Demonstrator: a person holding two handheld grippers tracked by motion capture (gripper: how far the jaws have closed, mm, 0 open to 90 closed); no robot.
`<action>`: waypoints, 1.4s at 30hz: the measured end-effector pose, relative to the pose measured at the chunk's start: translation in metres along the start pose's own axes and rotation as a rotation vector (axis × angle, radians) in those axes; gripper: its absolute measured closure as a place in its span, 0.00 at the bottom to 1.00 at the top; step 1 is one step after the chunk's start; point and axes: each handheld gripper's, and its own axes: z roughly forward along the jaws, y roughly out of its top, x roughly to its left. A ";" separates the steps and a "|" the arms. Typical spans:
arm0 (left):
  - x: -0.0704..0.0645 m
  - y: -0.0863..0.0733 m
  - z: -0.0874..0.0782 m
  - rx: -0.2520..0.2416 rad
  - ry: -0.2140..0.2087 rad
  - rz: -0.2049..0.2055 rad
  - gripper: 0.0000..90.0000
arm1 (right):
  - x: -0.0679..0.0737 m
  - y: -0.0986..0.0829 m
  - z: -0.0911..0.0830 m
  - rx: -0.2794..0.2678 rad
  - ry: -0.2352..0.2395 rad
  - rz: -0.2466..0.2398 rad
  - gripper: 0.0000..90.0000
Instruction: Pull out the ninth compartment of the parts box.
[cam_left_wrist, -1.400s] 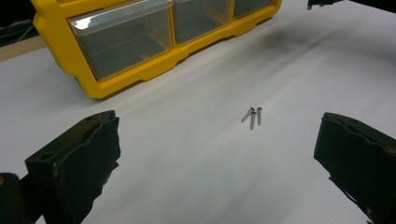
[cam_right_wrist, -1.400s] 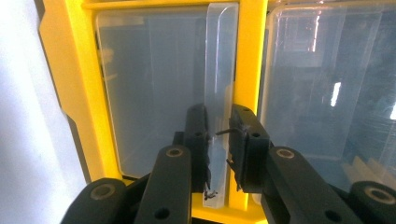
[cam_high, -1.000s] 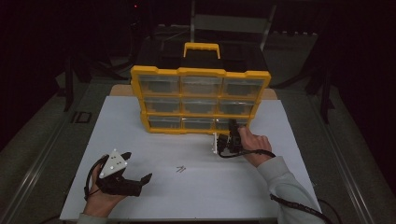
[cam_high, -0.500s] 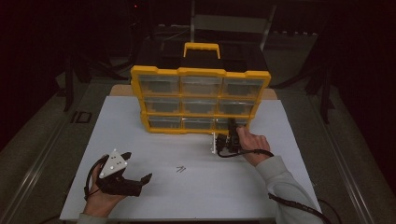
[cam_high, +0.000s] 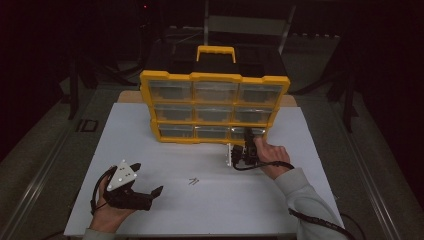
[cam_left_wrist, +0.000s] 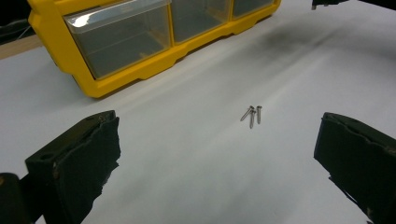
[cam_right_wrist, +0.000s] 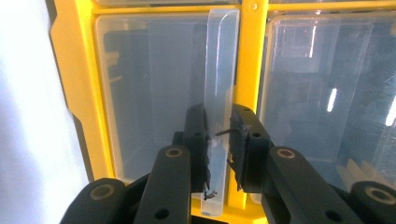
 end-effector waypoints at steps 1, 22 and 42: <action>0.000 0.000 0.000 0.000 0.000 0.000 0.01 | 0.000 0.000 0.000 0.000 0.000 0.000 0.86; 0.000 0.000 0.000 -0.002 0.001 -0.001 0.01 | 0.000 -0.001 0.005 0.005 -0.002 0.000 0.85; 0.001 0.000 0.000 0.001 0.001 -0.004 0.01 | 0.000 -0.005 0.005 -0.001 0.013 0.002 0.84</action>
